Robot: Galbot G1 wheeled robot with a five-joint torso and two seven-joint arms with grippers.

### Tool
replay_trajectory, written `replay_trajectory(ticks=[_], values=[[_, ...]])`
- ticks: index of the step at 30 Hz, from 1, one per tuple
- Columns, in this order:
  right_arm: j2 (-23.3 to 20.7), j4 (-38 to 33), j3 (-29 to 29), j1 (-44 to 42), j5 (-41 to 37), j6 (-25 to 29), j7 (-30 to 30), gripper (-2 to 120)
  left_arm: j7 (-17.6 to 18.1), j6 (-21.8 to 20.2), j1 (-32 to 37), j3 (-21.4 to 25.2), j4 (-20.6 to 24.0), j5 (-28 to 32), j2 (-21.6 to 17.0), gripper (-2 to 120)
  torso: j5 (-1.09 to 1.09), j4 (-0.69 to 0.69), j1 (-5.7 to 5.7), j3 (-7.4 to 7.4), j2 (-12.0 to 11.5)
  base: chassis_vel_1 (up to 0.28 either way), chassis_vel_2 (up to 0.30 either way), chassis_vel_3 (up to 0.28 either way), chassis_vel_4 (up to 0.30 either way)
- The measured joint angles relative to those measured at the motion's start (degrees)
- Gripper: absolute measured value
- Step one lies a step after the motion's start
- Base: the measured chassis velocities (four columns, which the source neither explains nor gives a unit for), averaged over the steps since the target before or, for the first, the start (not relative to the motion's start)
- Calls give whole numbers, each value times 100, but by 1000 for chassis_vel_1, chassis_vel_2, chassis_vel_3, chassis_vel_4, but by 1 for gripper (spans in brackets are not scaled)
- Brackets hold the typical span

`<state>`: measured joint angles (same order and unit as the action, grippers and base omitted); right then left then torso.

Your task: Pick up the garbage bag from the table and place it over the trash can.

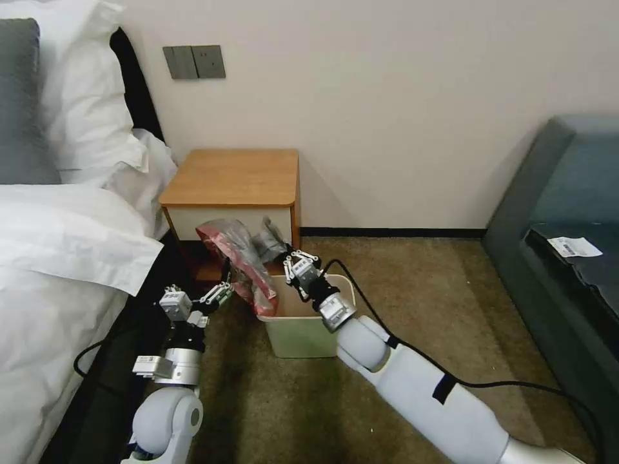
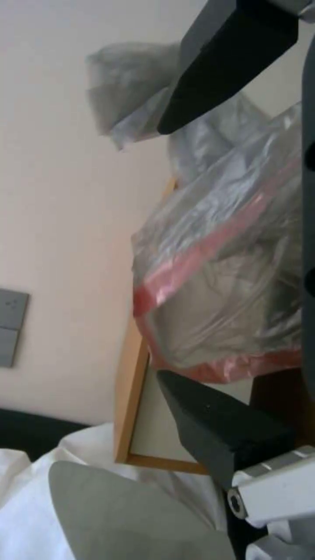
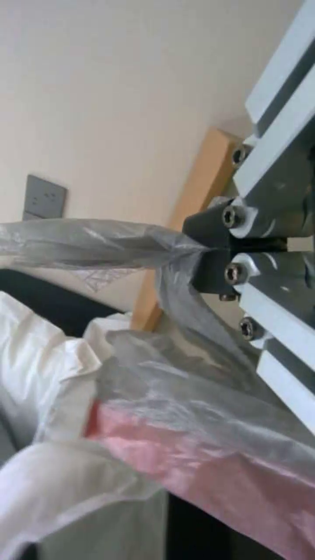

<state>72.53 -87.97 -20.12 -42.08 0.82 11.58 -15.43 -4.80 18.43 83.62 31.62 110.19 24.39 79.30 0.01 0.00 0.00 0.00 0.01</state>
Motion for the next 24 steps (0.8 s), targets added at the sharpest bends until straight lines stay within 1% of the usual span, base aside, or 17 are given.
replay_trajectory(ticks=[4, 6, 7, 10, 12, 13, 14, 15, 18, 19, 22, 23, 24], values=[[172, 19, -172, 165, -424, -38, -446, 0, -1, 2, -1, 17, -24, 8, -6, 100, -1, 0, 0, 0, 0, 0, 0, 0, 0], [172, 19, -172, 165, -424, -38, -446, 0, -1, 2, -1, 17, -24, 8, -6, 100, -1, 0, 0, 0, 0, 0, 0, 0, 0], [230, 19, -225, 217, -585, -46, -642, 0, -3, 4, -14, 13, -44, 10, -8, 100, -1, -1, 0, 0, 0, 0, 0, 0, 0], [229, 5, -227, 197, -590, -62, -688, 0, -4, 6, -28, -19, -73, 10, 4, 100, -1, -1, 0, 0, 0, 0, 0, 0, 0], [99, -79, -244, 93, -558, -117, -693, 0, -5, 7, -41, -56, -102, -1, 15, 100, -1, -1, 0, 0, 0, 0, 0, 0, 0], [-41, -159, -281, -12, -518, -200, -718, 0, -6, 8, -46, -73, -115, -9, 19, 100, -1, -1, 0, 0, 0, 0, 0, 0, 0], [-41, -159, -281, -12, -518, -200, -718, 0, -6, 8, -46, -73, -115, -9, 19, 100, -1, -1, 0, 0, 0, 0, 0, 0, 0], [-141, -211, -311, -88, -474, -269, -737, 0, -6, 8, -49, -80, -118, -13, 19, 100, -1, 0, 0, 0, 0, 0, 0, 0, 0], [-574, -376, -280, -523, 61, -550, -780, 0, -7, 8, -58, -96, -133, -20, 17, 100, -2, 0, 0, 0, 0, 0, 0, 0, 0], [-574, -376, -280, -523, 61, -550, -780, 0, -7, 8, -58, -96, -133, -20, 17, 100, -2, 0, 0, 0, 0, 0, 0, 0, 0], [-940, -400, -17, -868, 761, -535, -515, 0, -11, 11, -58, -116, -155, -26, 0, 100, -2, 2, 0, 0, 0, 0, 0, 0, 0], [-940, -400, -17, -868, 761, -535, -515, 0, -11, 11, -58, -116, -155, -26, 0, 100, -2, 2, 0, 0, 0, 0, 0, 0, 0], [-1023, -405, 74, -943, 971, -508, -389, 0, -12, 12, -59, -133, -167, -34, -1, 100, -2, 2, 0, 0, 0, 0, 0, 0, 0]])
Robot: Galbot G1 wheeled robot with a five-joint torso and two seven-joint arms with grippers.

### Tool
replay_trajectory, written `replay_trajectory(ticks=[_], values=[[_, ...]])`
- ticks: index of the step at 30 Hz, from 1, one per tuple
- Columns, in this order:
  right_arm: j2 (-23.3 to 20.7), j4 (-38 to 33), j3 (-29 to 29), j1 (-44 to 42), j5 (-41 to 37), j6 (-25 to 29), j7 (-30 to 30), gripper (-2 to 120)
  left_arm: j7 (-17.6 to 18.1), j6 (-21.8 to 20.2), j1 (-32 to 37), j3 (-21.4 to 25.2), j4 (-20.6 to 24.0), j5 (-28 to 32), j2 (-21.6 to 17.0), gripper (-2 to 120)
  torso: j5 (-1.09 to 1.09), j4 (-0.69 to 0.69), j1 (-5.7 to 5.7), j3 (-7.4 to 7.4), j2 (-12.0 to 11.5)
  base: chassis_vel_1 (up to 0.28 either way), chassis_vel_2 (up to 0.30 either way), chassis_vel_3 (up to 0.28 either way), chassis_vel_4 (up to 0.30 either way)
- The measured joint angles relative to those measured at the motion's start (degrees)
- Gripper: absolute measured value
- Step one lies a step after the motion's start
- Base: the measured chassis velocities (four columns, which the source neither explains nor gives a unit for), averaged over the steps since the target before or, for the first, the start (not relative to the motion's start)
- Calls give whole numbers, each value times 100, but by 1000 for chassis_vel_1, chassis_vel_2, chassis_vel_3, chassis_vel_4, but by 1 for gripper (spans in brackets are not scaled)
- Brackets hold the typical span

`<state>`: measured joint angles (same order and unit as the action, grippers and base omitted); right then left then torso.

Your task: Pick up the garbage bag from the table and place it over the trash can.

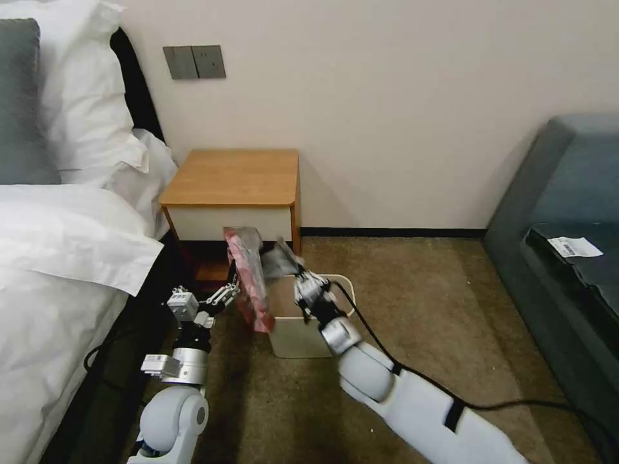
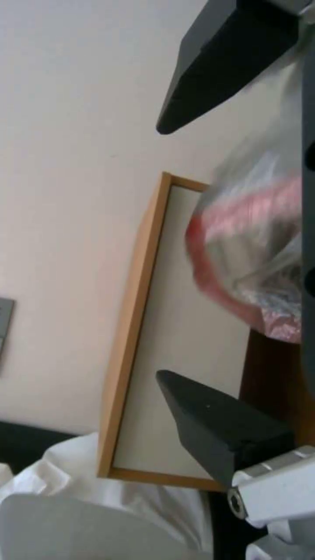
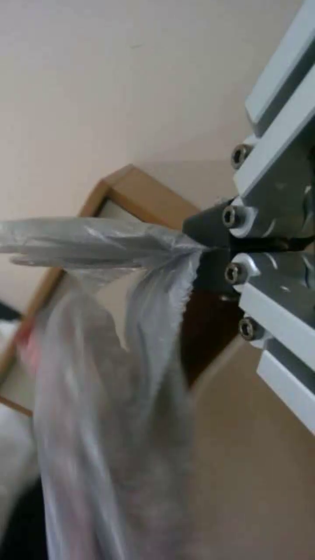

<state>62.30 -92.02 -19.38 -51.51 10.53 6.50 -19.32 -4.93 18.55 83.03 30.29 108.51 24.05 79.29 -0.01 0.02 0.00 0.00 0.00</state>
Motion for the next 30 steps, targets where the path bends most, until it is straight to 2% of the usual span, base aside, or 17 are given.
replay_trajectory(ticks=[3, 9, 16, 30], values=[[-147, -47, 232, -100, 622, 119, 373, 0, -1, 1, -15, -87, -15, -42, 28, 100, 0, -1, 0, 0, 0, 0, 0, 0, 0], [-237, -76, 289, -60, 1065, 266, 730, 0, -1, -10, -23, -159, -25, -85, 52, 100, 0, -2, 0, 0, 0, 0, 0, 0, 0], [-281, -61, 127, -65, 754, 51, 888, 0, -5, -13, 9, -190, -37, -109, 36, 100, 1, -2, 0, 0, 0, 0, 0, 0, 0], [-281, 132, 219, 69, 260, -450, 751, 0, -10, 9, 45, -217, -35, -120, -3, 100, 1, -2, 0, 0, 0, 0, 0, 0, 0]])
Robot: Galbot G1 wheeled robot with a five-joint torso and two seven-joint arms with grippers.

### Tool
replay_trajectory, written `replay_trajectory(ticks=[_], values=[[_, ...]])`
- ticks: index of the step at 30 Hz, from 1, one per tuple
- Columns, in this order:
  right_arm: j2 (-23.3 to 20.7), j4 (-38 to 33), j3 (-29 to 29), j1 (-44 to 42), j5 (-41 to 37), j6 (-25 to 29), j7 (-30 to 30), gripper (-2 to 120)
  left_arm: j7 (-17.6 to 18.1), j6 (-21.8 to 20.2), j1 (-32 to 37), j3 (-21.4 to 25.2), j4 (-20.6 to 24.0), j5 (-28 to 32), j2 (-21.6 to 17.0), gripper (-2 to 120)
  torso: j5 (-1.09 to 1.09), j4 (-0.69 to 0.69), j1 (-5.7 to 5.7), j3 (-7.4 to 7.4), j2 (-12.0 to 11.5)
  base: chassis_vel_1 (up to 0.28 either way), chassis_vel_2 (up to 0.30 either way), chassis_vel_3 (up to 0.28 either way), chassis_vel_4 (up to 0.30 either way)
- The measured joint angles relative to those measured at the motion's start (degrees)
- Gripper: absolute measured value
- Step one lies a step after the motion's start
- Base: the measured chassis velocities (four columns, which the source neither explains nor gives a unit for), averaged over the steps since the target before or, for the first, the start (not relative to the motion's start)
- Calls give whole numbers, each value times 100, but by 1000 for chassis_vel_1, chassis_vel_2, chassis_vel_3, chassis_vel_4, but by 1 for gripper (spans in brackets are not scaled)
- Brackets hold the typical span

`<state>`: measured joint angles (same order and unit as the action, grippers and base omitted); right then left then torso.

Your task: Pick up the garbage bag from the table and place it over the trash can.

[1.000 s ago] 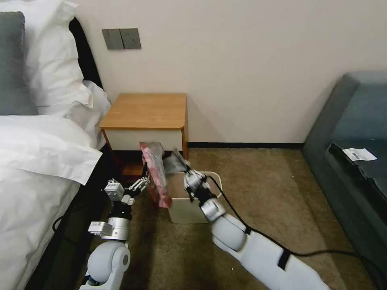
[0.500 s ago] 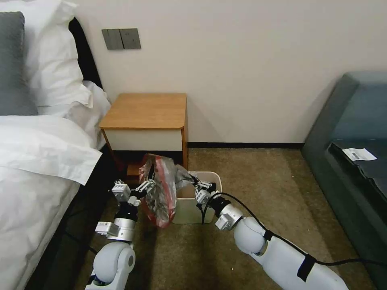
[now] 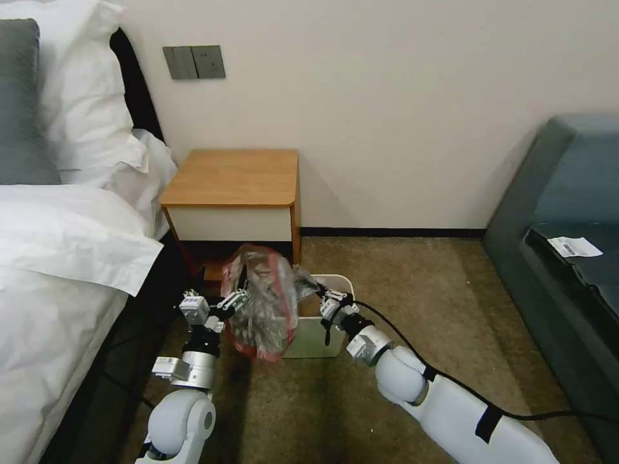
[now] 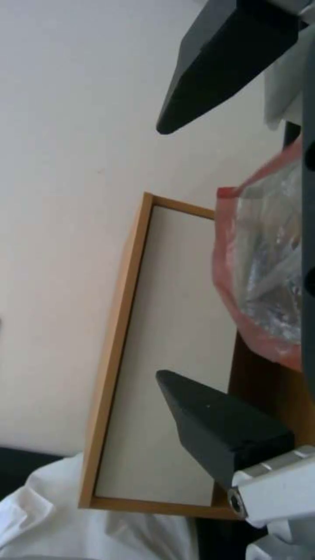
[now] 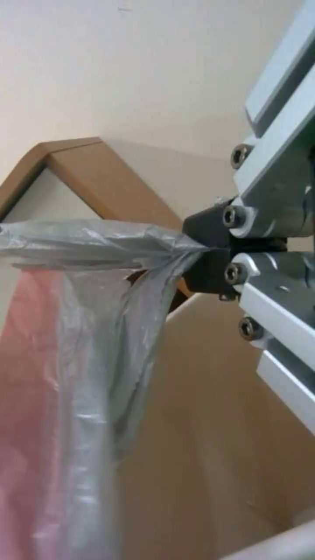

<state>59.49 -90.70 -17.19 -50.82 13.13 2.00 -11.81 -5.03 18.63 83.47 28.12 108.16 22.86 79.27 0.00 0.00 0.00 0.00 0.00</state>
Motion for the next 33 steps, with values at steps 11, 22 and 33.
replay_trajectory(ticks=[11, 22, 33], values=[[-118, -92, -88, -35, -15, -132, 140, 0, -3, 4, 19, -7, 10, -17, -2, 100, 0, 0, 0, 0, 0, 0, 0, 0, 0], [-454, -314, -57, 10, -252, -265, 388, 37, -5, -115, 63, -44, 79, -41, -59, 100, 0, 0, 0, 0, 0, 0, 0, 0, 0], [-878, -689, 108, -32, -417, -255, 768, 76, 193, -1313, 304, -67, 532, 458, -460, 100, 0, 0, 0, 0, 0, 0, 0, 0, 0]])
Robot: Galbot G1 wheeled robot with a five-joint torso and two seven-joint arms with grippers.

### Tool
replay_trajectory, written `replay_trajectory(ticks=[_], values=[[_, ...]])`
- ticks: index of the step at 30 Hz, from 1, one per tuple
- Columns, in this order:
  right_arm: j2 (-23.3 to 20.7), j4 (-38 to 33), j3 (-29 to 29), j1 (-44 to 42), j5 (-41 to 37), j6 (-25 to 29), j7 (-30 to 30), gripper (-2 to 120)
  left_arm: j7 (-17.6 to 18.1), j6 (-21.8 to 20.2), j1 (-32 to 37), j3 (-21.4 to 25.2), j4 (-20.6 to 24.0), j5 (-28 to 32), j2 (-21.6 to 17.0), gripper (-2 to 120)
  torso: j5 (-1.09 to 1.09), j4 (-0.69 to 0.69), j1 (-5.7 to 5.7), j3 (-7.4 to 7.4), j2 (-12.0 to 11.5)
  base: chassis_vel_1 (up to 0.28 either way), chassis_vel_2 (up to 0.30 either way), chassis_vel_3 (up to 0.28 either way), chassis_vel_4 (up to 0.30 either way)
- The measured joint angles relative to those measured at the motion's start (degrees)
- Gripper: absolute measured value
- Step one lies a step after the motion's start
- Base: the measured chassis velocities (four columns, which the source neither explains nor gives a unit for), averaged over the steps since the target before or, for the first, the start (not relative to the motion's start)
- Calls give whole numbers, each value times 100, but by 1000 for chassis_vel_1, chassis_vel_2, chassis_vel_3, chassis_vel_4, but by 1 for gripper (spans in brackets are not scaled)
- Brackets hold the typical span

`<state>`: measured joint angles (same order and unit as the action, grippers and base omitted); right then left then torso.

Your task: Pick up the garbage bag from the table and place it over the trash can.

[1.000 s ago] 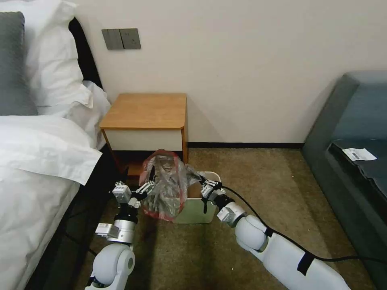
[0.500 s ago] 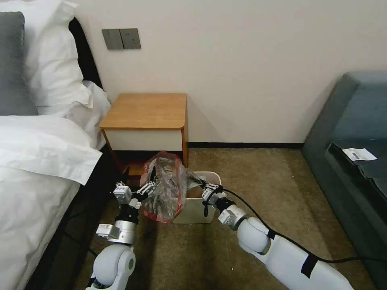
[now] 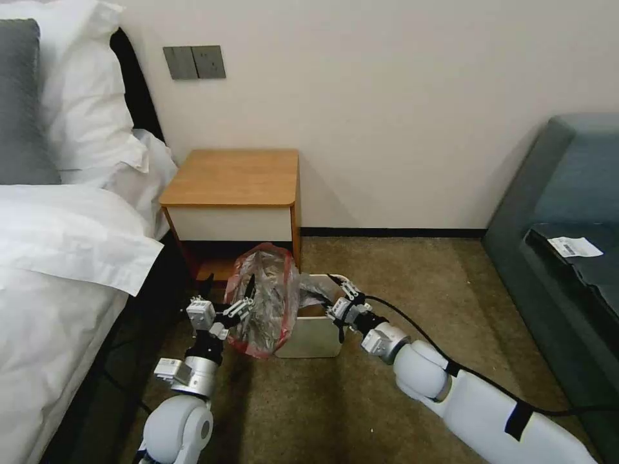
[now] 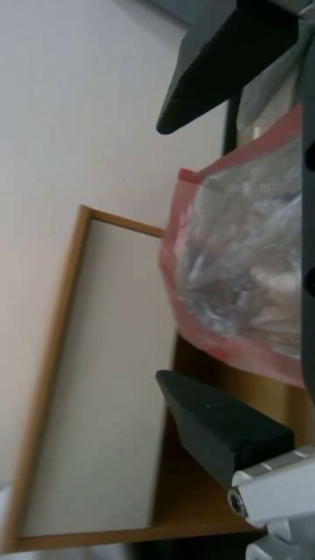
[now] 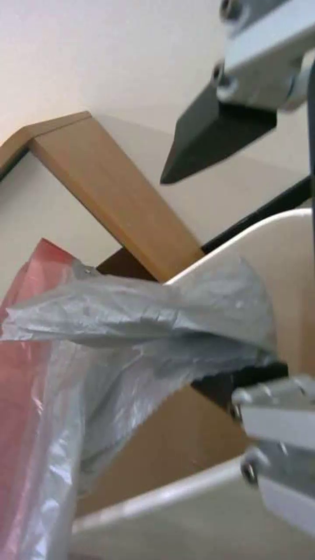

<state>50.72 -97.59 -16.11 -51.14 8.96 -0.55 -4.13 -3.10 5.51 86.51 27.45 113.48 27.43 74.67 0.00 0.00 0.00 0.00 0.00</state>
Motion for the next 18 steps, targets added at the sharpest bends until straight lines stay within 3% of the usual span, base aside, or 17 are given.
replay_trajectory(ticks=[7, 18], values=[[-50, -34, 189, -119, 4, 179, 123, 98, 59, -860, -65, 10, 207, 757, -252, 100, 0, 1, 0, 0, 0, 0, 0, 0, 0], [-13, 227, 176, 288, 285, 403, 414, 100, -19, -1172, -177, -143, 148, 891, -506, 100, 0, -1, 0, 0, 0, 0, 0, 0, 0]])
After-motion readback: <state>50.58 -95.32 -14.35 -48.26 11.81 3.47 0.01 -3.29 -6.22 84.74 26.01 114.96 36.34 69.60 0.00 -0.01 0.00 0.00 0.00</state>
